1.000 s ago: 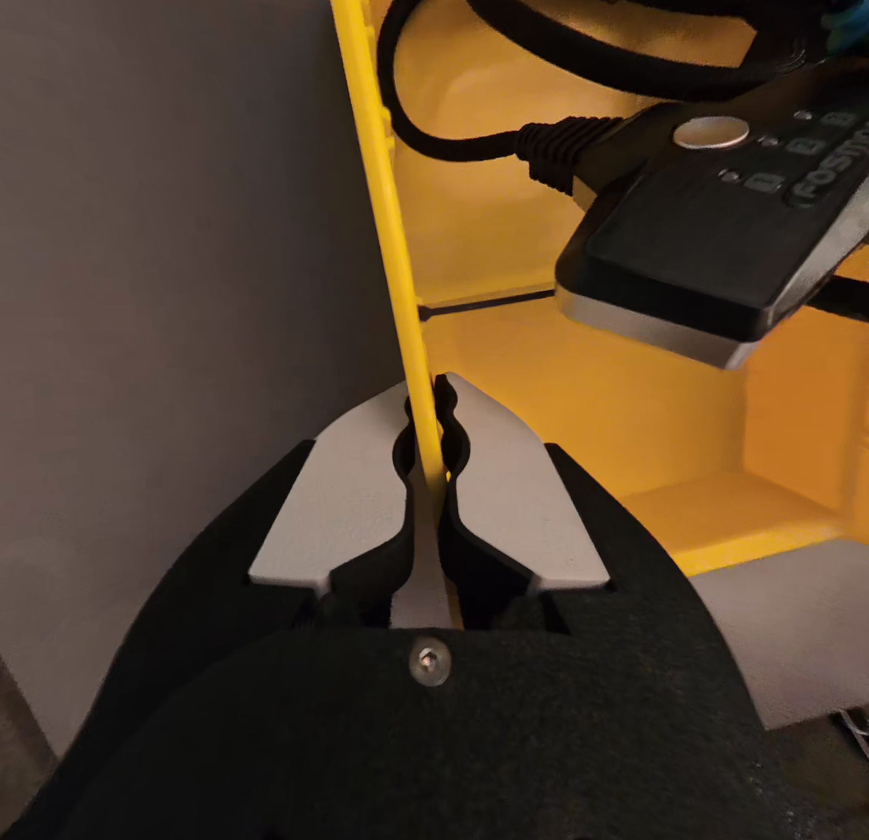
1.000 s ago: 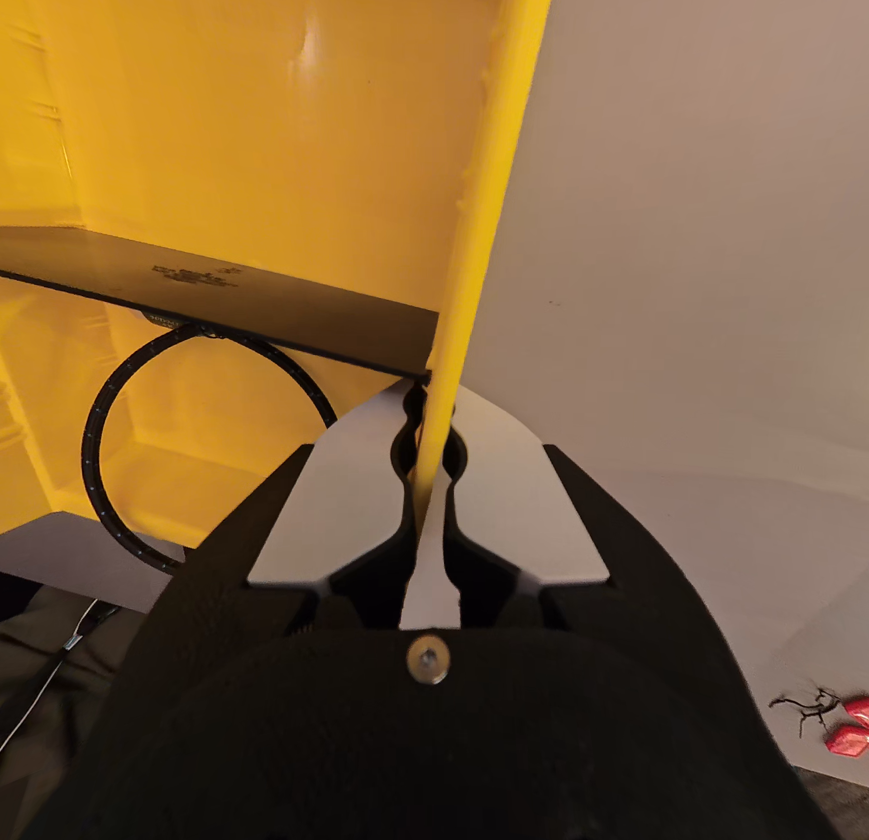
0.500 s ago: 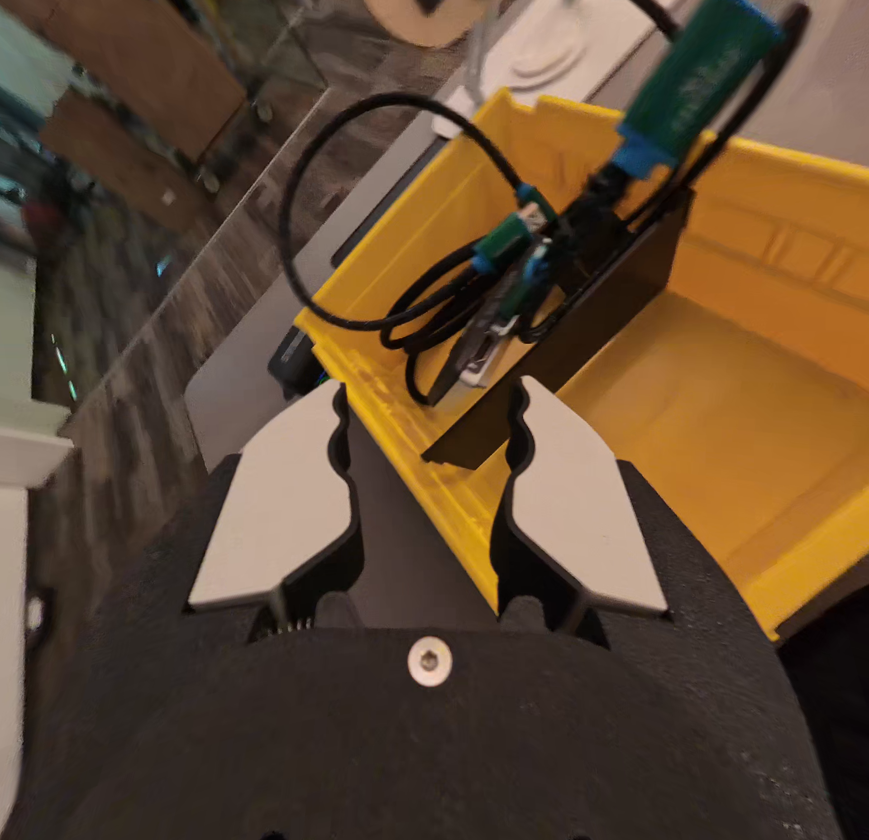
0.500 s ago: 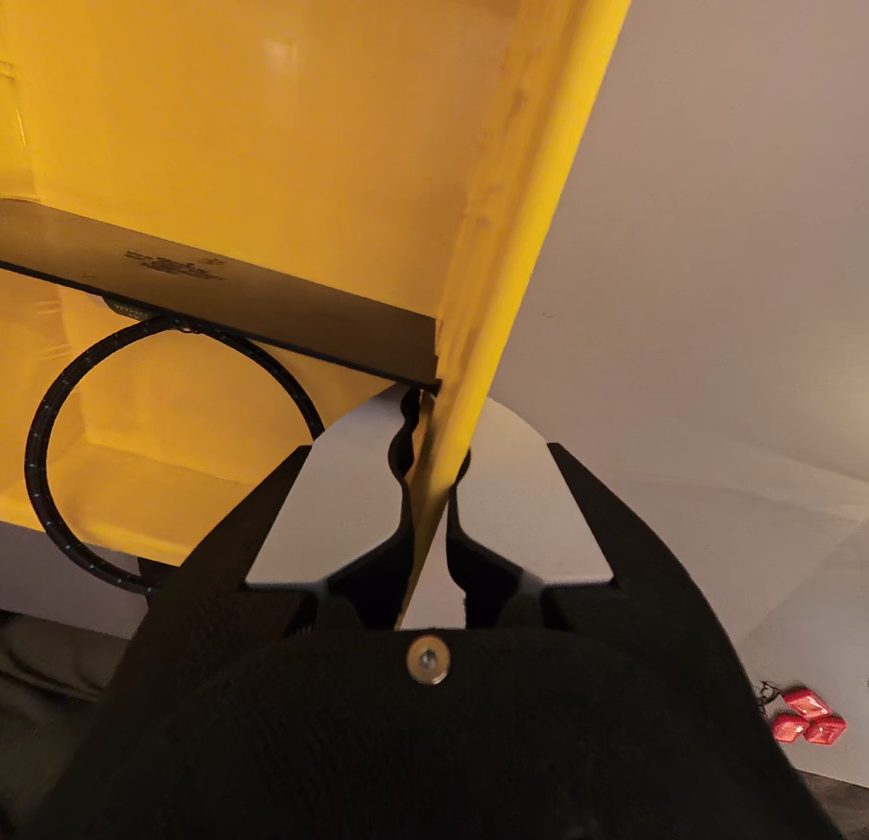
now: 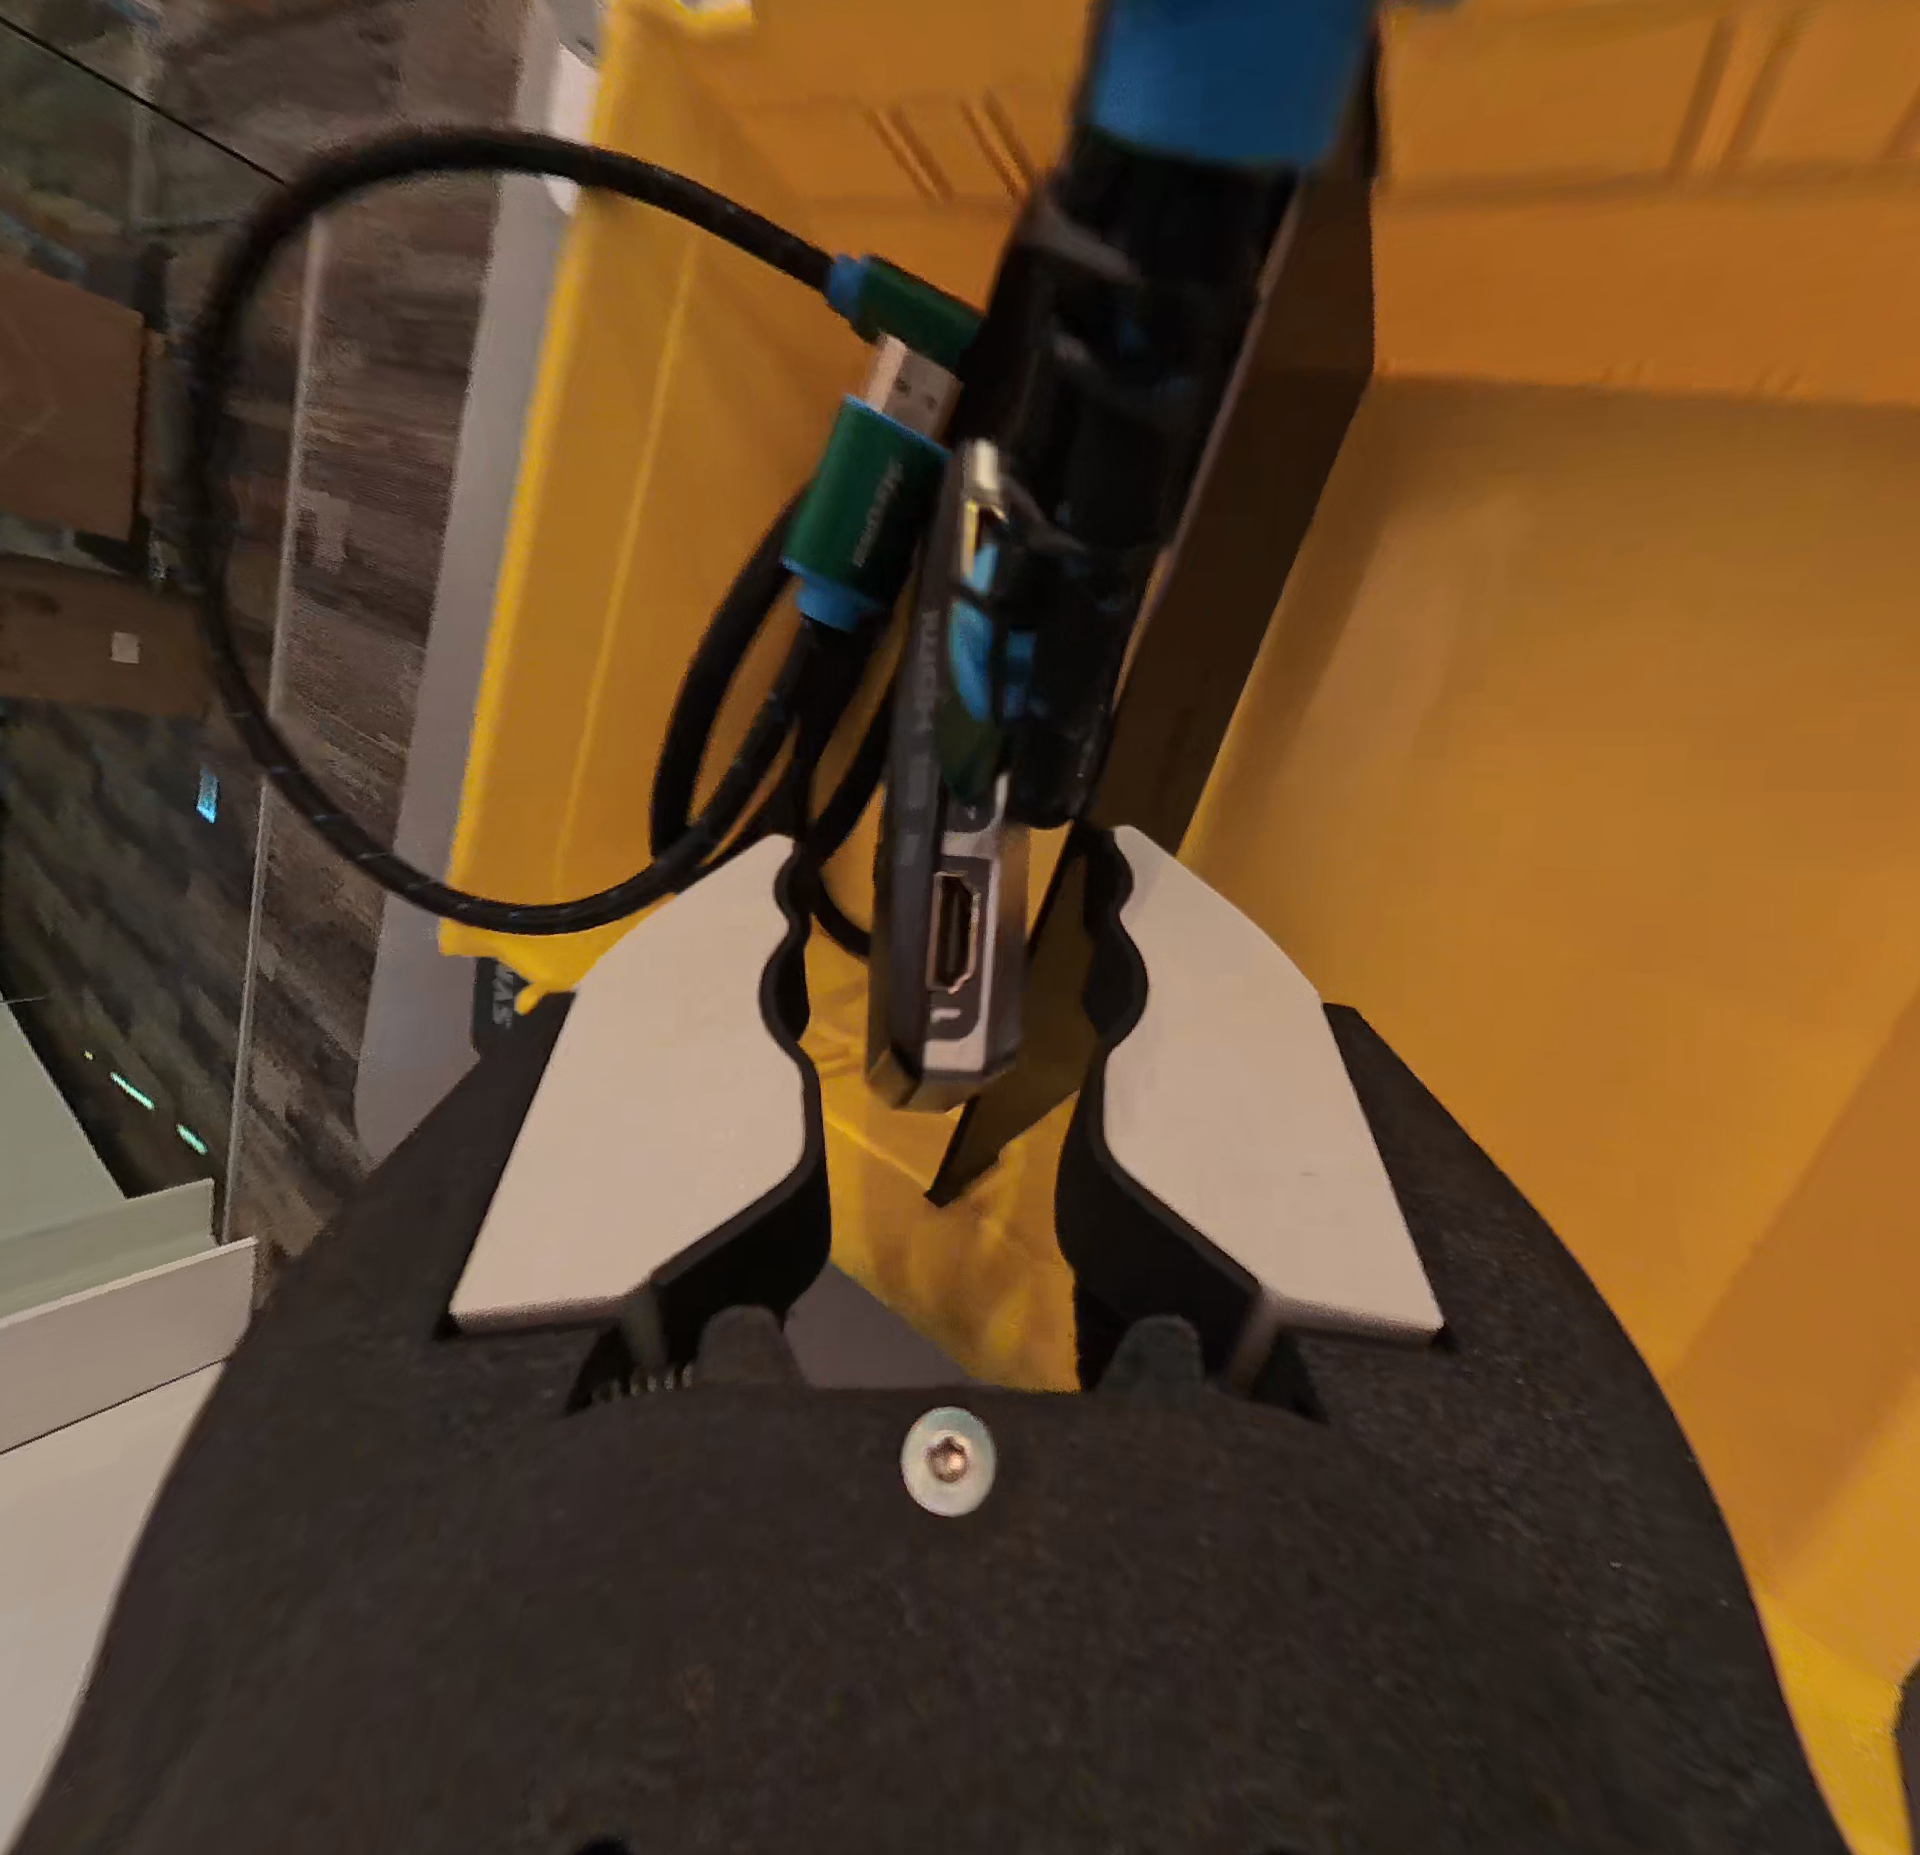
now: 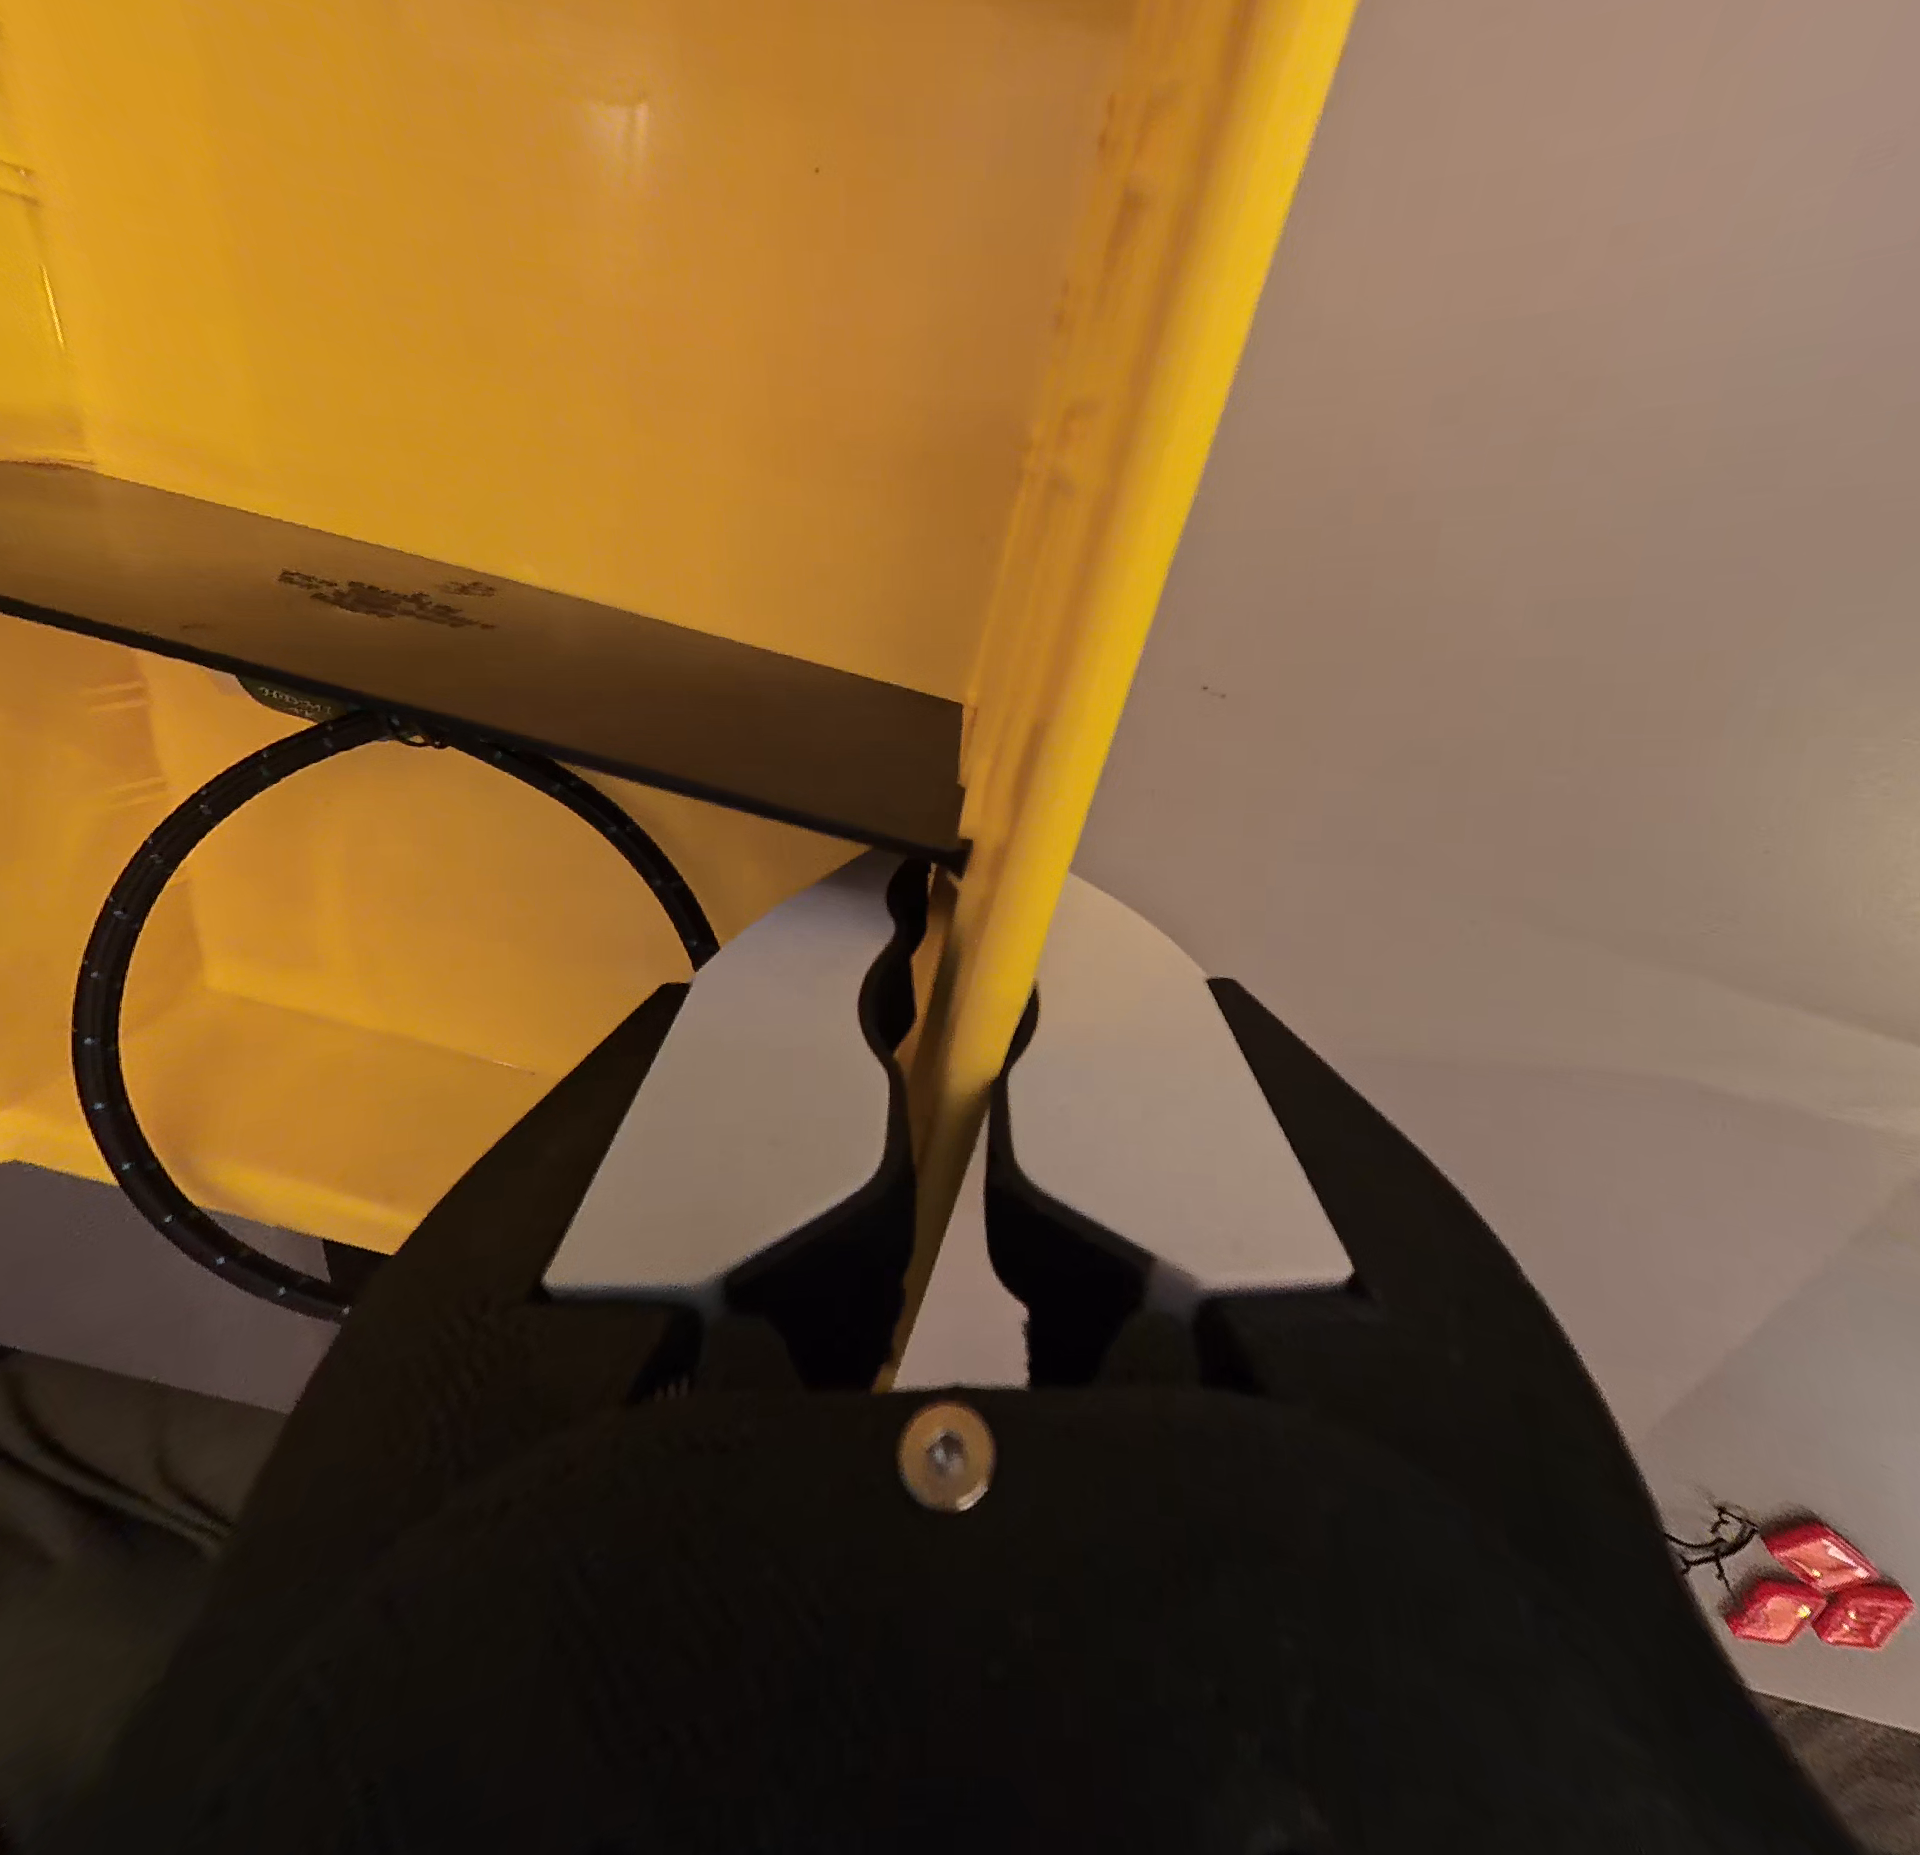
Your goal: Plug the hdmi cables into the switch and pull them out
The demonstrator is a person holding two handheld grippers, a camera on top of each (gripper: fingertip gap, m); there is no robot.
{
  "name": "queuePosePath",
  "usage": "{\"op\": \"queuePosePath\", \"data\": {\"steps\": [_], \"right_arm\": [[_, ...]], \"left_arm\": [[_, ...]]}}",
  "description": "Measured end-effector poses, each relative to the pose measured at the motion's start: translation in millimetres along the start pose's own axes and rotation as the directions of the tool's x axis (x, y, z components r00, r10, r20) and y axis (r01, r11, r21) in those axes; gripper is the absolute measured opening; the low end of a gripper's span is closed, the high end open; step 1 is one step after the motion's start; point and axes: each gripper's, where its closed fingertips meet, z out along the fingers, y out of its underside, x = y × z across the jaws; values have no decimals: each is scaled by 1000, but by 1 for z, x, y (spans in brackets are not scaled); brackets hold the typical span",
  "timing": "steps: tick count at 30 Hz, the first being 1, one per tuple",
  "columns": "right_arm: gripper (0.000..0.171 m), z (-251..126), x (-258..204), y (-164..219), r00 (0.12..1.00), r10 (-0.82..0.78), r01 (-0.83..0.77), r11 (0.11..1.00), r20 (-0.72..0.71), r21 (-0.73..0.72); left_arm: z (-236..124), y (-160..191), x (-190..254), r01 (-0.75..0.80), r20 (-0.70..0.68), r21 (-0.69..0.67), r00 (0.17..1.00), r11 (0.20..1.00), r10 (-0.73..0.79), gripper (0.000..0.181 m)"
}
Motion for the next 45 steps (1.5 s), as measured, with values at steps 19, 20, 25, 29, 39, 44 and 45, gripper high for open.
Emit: {"op": "queuePosePath", "data": {"steps": [19, 20, 25, 29, 39, 44, 45], "right_arm": [[11, 0, -1, 1, 1000, -17, 17, 1000, 4, 7], [11, 0, -1, 1, 1000, -18, 18, 1000, 5, 8], [11, 0, -1, 0, 1000, -28, 28, 999, 3, 16], [12, 0, -1, -1, 1000, -24, 24, 999, 3, 33], [18, 0, -4, -3, 1000, -14, 12, 997, 25, 78], [28, -5, -7, -5, 997, -70, 65, 985, 30, 157], [28, -8, -5, -7, 997, -81, 78, 980, 9, 182]], "left_arm": [[-32, -28, -17, 111, 1, 89, 994, 990, -112, 22], [-39, -32, -22, 114, 5, 90, 993, 989, -115, 22], [-85, -61, -45, 79, 96, 102, 991, 992, -89, 21], [-131, -85, -61, 6, 236, 84, 971, 996, -25, 21], [-212, -147, -72, -101, 490, -31, 866, 994, 103, 21], [-245, -178, -84, -94, 565, -46, 819, 994, 104, 21], [-253, -185, -86, -96, 575, -46, 811, 994, 105, 21]]}}
